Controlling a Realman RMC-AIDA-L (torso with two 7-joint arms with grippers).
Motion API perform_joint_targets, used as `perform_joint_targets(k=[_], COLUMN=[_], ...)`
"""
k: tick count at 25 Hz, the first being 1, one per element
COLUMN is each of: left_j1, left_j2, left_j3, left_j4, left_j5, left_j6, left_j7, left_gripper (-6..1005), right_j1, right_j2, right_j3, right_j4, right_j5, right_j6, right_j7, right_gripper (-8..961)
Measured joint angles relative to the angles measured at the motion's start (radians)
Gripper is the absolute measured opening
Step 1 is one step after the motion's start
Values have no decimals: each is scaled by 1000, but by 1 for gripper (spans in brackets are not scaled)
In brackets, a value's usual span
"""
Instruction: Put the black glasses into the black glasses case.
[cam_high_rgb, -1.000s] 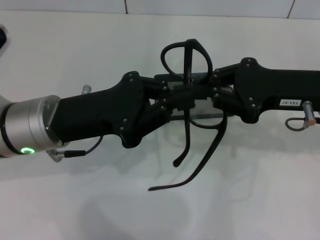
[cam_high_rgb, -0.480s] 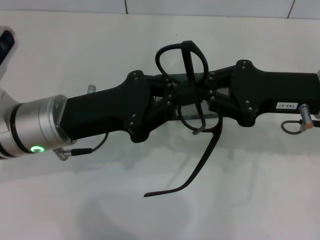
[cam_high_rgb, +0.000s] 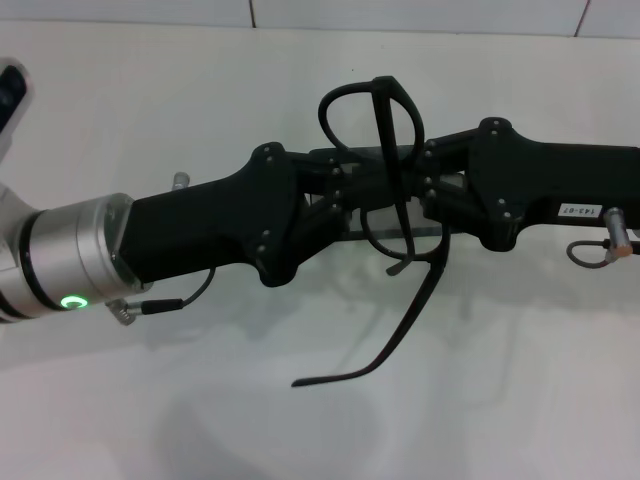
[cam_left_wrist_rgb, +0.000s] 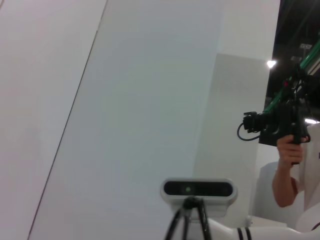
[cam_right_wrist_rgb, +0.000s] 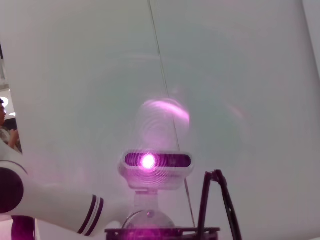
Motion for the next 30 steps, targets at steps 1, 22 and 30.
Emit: perform_joint_targets(k=[1,22,30], left_j1=[1,4,-40], left_j2=[0,9,-2], left_j3=[0,76,268], left_j4=[0,8,1], left_j5=[0,10,-78], left_j6=[5,113,112], left_j7=[0,15,93], left_gripper=[52,50,50], right_j1=[0,-50,96], right_j2=[-1,-4,2], right_j3=[1,263,194], right_j4=[6,57,294], right_j5=[7,244,322], right_j6=[0,-332,-294], right_j7=[-7,-110,-305], right_gripper=[102,101,101])
